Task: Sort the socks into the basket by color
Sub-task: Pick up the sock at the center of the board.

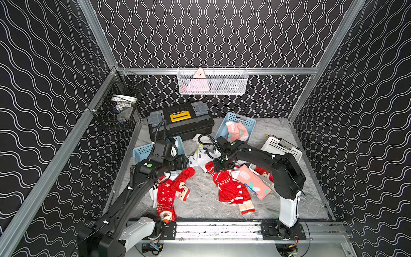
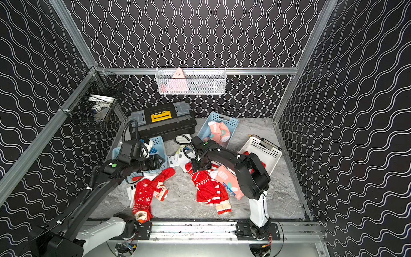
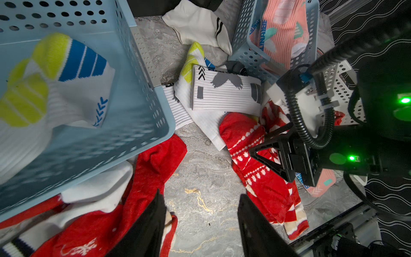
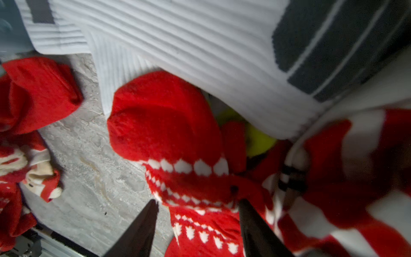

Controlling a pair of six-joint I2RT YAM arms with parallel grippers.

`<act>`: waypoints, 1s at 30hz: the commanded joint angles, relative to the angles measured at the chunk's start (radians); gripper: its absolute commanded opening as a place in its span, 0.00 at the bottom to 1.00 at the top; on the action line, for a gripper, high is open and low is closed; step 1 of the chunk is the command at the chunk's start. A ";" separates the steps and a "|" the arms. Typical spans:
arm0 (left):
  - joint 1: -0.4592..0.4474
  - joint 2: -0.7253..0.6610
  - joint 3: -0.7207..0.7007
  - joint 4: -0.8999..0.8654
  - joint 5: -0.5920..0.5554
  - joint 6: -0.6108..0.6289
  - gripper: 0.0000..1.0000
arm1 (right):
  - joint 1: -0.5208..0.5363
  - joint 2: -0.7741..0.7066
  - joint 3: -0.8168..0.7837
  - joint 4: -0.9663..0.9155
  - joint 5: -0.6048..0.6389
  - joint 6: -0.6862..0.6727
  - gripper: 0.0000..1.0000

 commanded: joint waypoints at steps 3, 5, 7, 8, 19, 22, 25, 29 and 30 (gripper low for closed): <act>-0.001 -0.003 -0.003 -0.009 -0.017 -0.001 0.57 | 0.004 0.010 0.010 0.003 0.025 -0.006 0.22; 0.000 -0.002 -0.002 -0.007 -0.016 0.003 0.57 | 0.004 -0.005 0.017 -0.014 0.025 -0.010 0.08; 0.000 -0.001 -0.003 -0.002 -0.018 0.003 0.57 | 0.004 -0.019 0.024 -0.032 0.025 -0.011 0.00; -0.001 0.000 -0.005 0.001 -0.020 0.003 0.57 | 0.004 -0.027 0.029 -0.042 0.026 -0.013 0.00; -0.001 0.020 0.005 0.024 -0.028 0.011 0.57 | 0.003 -0.165 0.112 -0.142 0.016 -0.009 0.00; -0.001 0.024 0.011 0.027 -0.026 0.016 0.57 | -0.007 -0.207 0.144 -0.163 0.034 -0.002 0.00; 0.000 0.027 0.017 0.021 -0.027 0.022 0.57 | -0.040 -0.247 0.179 -0.190 0.038 0.012 0.00; -0.001 0.028 0.025 0.004 -0.027 0.036 0.57 | -0.116 -0.304 0.206 -0.217 0.028 0.027 0.00; -0.001 0.029 0.027 0.001 -0.026 0.040 0.57 | -0.140 -0.319 0.210 -0.220 0.024 0.031 0.00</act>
